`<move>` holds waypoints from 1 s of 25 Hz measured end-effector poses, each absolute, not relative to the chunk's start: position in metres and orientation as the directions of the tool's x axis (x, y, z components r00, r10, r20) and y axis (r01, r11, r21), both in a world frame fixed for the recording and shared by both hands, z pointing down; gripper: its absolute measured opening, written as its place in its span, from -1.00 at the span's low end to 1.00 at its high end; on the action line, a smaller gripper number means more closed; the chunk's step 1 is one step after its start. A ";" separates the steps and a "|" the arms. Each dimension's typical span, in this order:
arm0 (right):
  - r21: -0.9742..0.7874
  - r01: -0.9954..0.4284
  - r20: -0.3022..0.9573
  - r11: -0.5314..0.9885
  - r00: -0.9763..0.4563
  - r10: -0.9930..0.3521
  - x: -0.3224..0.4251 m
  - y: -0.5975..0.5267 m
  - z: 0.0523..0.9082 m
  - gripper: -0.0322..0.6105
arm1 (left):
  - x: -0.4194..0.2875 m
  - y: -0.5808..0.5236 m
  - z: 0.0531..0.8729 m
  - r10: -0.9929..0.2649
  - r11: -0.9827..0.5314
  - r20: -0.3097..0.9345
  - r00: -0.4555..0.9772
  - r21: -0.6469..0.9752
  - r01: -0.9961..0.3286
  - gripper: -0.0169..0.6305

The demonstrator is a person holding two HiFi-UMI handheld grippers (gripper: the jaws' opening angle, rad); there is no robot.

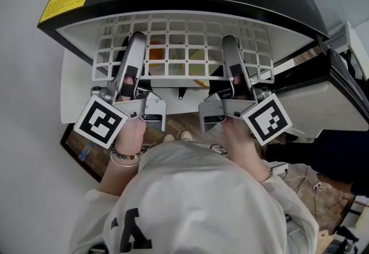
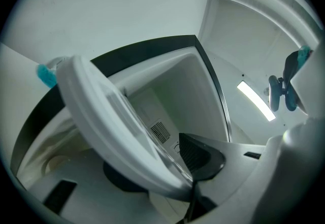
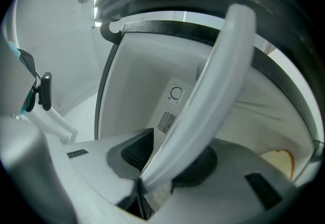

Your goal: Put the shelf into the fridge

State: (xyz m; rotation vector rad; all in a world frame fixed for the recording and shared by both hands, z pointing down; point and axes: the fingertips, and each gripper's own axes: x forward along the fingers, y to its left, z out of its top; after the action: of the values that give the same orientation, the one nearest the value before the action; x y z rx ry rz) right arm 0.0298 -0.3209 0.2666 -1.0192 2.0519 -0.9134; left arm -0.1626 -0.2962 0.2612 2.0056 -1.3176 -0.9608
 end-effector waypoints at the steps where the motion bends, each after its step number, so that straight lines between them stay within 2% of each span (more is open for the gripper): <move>1: -0.807 -0.381 -0.247 0.452 -0.477 -0.844 0.030 -0.321 0.267 -0.54 | -0.163 -0.297 0.261 -0.928 -0.369 -0.264 0.265 0.760 -0.535 -0.42; 25: -0.812 -0.379 -0.248 0.445 -0.466 -0.849 0.029 -0.332 0.266 -0.54 | -0.163 -0.307 0.261 -0.924 -0.376 -0.259 0.280 0.741 -0.557 -0.39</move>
State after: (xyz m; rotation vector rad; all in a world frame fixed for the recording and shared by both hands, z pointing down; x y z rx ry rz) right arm 0.0294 -0.3322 0.2662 -1.0258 2.0378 -0.9153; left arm -0.1629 -0.3070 0.2606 2.0364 -1.3254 -0.9311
